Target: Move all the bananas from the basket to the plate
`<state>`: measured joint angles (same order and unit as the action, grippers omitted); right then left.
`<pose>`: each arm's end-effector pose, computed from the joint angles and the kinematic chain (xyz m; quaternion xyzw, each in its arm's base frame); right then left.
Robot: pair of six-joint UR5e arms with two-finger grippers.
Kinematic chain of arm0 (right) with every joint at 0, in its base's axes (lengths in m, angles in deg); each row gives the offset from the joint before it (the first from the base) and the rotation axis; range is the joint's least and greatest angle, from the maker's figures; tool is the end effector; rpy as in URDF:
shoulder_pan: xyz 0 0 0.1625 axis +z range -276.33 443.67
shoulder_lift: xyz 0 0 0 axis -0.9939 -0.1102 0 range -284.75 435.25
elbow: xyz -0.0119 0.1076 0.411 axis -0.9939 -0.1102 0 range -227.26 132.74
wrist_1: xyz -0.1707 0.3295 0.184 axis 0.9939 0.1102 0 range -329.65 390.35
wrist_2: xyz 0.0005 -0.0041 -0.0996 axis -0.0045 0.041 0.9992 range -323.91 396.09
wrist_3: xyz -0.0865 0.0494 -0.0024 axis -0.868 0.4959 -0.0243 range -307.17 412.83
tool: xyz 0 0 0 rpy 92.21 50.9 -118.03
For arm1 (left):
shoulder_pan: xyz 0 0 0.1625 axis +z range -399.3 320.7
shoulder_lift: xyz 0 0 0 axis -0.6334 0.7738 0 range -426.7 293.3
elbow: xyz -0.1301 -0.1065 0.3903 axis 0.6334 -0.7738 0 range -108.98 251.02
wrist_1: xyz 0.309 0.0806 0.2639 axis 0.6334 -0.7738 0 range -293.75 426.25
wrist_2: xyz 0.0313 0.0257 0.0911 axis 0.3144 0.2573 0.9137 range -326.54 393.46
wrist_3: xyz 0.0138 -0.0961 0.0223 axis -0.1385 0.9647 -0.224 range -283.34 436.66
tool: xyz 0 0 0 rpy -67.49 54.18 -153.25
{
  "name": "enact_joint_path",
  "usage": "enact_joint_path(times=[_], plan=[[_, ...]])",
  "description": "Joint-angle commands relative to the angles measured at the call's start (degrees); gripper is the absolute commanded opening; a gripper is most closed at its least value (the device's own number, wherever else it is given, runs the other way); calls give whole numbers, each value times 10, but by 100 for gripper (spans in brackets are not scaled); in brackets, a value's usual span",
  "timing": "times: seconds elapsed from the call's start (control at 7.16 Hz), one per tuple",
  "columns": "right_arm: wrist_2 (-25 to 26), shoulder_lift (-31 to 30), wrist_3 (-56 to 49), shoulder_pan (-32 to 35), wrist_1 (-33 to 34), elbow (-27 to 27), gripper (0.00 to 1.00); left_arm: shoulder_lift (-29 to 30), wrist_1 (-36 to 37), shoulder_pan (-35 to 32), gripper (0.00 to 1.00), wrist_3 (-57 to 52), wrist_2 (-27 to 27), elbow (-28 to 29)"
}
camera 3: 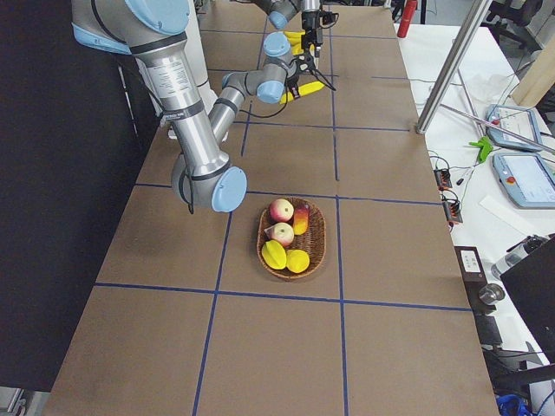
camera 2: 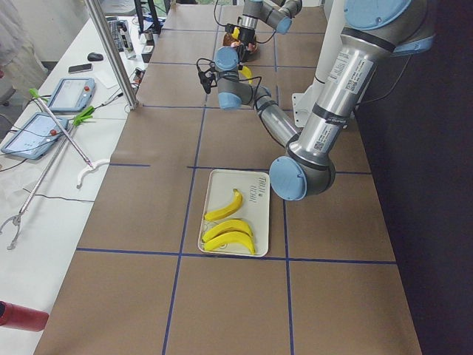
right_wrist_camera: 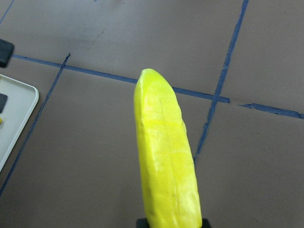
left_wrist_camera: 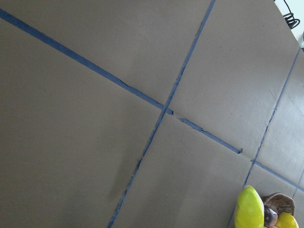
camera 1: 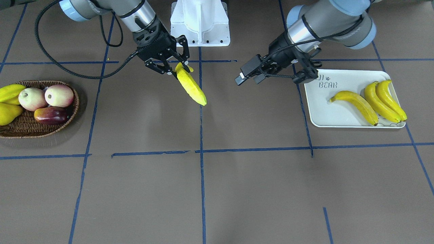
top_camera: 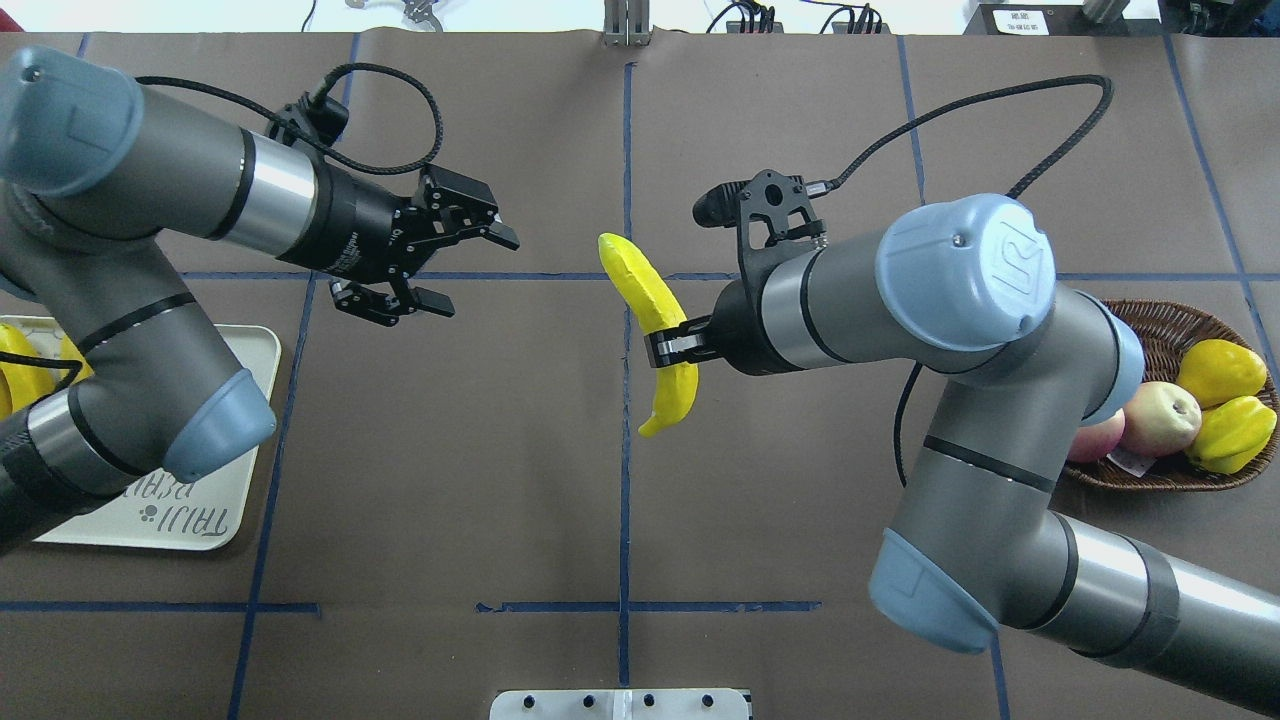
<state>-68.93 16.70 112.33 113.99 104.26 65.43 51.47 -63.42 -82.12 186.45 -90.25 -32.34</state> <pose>-0.4428 -0.3834 0.1460 0.1965 -0.5460 -0.0765 0.8108 0.3808 -0.4592 0.1913 -0.0915 0.6542 -0.2163 0.7189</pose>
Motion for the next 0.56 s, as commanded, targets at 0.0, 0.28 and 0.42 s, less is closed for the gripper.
enact_joint_path(times=[0.0, 0.28, 0.42], plan=[[37, 47, 43, -26, 38, -7, 1, 40, 1, 56, 100, 53, 92, 17], [39, 58, 49, -34, 39, -13, 1, 47, 1, 63, 100, 69, 104, 21], [39, 58, 49, -39, 39, -12, 1, 52, 2, 63, 99, 71, 105, 25]])
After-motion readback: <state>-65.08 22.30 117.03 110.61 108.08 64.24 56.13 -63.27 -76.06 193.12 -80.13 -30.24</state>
